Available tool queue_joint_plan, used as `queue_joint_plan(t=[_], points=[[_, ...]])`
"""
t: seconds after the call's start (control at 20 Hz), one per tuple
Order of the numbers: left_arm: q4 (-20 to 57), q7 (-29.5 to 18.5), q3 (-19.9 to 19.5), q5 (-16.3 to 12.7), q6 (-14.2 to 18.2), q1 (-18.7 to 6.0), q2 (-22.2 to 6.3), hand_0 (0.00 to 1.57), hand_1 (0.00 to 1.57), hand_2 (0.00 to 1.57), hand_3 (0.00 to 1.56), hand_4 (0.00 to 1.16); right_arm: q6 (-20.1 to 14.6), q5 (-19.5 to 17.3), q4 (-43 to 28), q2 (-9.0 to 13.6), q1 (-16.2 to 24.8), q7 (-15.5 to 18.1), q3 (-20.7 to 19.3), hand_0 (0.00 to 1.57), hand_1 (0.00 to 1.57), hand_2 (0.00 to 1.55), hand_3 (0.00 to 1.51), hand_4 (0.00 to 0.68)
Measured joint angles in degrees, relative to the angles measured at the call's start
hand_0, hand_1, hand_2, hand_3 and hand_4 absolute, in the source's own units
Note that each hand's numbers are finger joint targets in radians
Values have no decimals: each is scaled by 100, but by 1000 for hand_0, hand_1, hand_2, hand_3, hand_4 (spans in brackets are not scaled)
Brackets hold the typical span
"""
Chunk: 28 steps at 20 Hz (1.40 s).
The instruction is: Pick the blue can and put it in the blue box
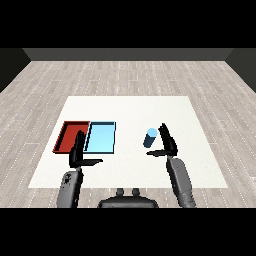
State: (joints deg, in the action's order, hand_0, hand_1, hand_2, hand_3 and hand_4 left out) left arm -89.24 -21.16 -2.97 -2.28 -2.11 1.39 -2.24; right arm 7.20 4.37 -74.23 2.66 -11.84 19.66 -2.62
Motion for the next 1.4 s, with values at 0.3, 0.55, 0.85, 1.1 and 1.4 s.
queue_joint_plan(t=[0.3, 0.55, 0.85, 1.1, 1.4], points=[[96, -206, -17, 72, 34, 20, -13, 0, 0, 0, 0, 0, -70, -13, -152, -61, 70, -78, 74, 0, 0, 0, 0, 0], [-42, -127, 54, 89, 105, 53, 27, 0, 0, 0, 0, 0, -41, -12, 438, 24, -199, 205, -106, 0, 0, 0, 0, 0], [-113, -75, 77, 125, 156, 84, -9, 0, 0, 0, 0, 0, -105, 34, 727, -35, -343, 161, -139, 0, 0, 0, 0, 0], [-106, -60, 24, 49, 85, 108, -48, 0, 0, 0, 0, 0, -153, 139, 1207, 27, -588, 86, -326, 0, 0, 0, 0, 0], [-155, -20, 59, 80, 120, 111, -7, 0, 0, 0, 0, 0, -282, 174, 1886, 76, -1013, 208, -489, 0, 0, 0, 0, 0]])
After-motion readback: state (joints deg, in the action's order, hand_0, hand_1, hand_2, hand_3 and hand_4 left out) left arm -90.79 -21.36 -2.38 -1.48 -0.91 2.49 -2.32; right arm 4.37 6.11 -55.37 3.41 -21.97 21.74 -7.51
